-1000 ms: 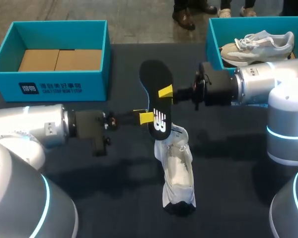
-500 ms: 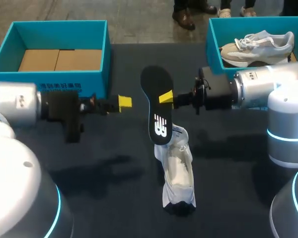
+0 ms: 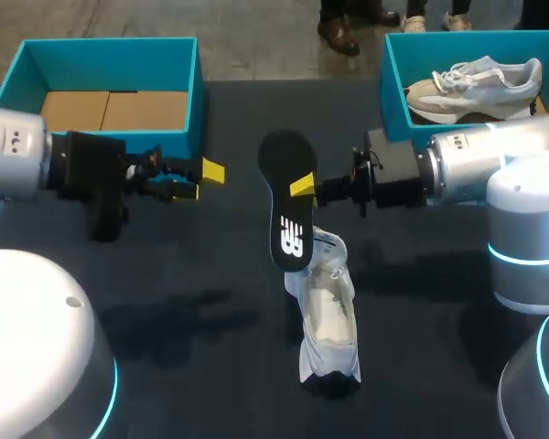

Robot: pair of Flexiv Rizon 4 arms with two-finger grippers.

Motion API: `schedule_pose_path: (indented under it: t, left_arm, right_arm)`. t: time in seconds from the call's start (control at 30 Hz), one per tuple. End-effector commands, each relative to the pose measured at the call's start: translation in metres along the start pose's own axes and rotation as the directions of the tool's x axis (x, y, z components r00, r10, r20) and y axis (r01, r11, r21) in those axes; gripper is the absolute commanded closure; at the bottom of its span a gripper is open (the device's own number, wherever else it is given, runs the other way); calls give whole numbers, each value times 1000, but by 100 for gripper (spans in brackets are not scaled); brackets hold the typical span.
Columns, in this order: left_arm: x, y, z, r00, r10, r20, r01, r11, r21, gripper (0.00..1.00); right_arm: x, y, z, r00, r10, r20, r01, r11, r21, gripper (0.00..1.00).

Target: Take the shoe out of the shoebox, open the shoe tongue, remove and reinsert the insole, then place the shoe into the shoebox

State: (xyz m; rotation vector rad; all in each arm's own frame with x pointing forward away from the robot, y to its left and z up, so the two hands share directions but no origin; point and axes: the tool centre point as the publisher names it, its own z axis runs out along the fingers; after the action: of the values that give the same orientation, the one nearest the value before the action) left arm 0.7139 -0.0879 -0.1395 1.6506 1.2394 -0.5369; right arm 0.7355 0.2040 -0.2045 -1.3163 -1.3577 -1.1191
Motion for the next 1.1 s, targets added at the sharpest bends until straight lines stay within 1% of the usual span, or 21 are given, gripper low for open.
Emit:
schedule_pose_path:
  t: [0.03,0.13,0.17,0.2,0.27,0.3,0.33,0.37,0.4,0.43,0.5,0.57,0.6,0.67,0.7,0.73,0.77,0.87,1.0,1.1]
  left_arm:
    - [-1,-1,-1,1000,1,-3,-1,1000,-2,0]
    - [-1,-1,-1,1000,1,-3,-1,1000,-2,0]
    - [-4,3,0,1000,-7,-16,7,1000,4,0]
    - [-6,7,-1,998,-10,-59,10,1000,0,0]
    - [-9,14,-2,996,-5,-89,8,1000,30,0]
    - [-10,16,-3,993,-2,-117,5,1000,30,0]
    - [-12,20,-4,989,1,-148,7,999,49,0]
    - [-12,24,-6,988,18,-154,-8,998,62,0]
    - [-12,28,-6,980,21,-196,-7,997,72,0]
    - [-12,31,-6,978,22,-209,-5,997,81,0]
    - [-10,42,-5,970,-14,-243,45,991,123,0]
    - [-13,49,-4,962,9,-272,29,990,137,0]
    - [-14,52,-3,953,8,-301,40,988,151,0]
    - [-18,58,-2,947,22,-321,39,982,182,0]
    - [-20,61,0,933,26,-359,49,979,197,0]
    - [-22,64,2,932,28,-360,50,977,206,0]
    - [-23,67,2,928,18,-372,64,977,206,0]
    - [-23,77,8,894,12,-448,88,975,203,0]
    - [-26,83,16,880,-3,-476,127,965,229,0]
    - [-28,86,25,865,-2,-501,155,952,263,0]
  right_arm:
    - [1,-1,1,1000,1,5,-1,1000,0,100]
    - [1,-1,1,1000,1,5,-1,1000,0,100]
    - [1,-1,1,1000,1,5,-1,1000,0,100]
    - [1,-1,1,1000,1,5,-1,1000,0,100]
    - [1,-1,1,1000,1,5,-1,1000,0,100]
    - [1,-1,1,1000,1,5,-1,1000,0,100]
    - [1,-1,1,1000,1,5,-1,1000,0,100]
    - [1,-1,1,1000,1,5,-1,1000,0,100]
    - [1,-1,1,1000,1,5,-1,1000,0,100]
    - [1,-1,1,1000,1,5,-1,1000,0,100]
    - [1,-1,1,1000,1,5,-1,1000,0,100]
    - [1,-1,1,1000,1,5,-1,1000,0,100]
    - [1,-1,1,1000,1,5,-1,1000,0,100]
    - [1,-1,1,1000,1,5,-1,1000,0,100]
    - [1,-1,1,1000,1,5,-1,1000,0,100]
    - [1,-1,1,1000,1,5,-1,1000,0,100]
    - [1,-1,1,1000,1,5,-1,1000,0,100]
    - [1,-1,1,1000,1,5,-1,1000,0,100]
    - [1,-1,1,1000,1,5,-1,1000,0,100]
    - [1,-1,1,1000,1,5,-1,1000,0,100]
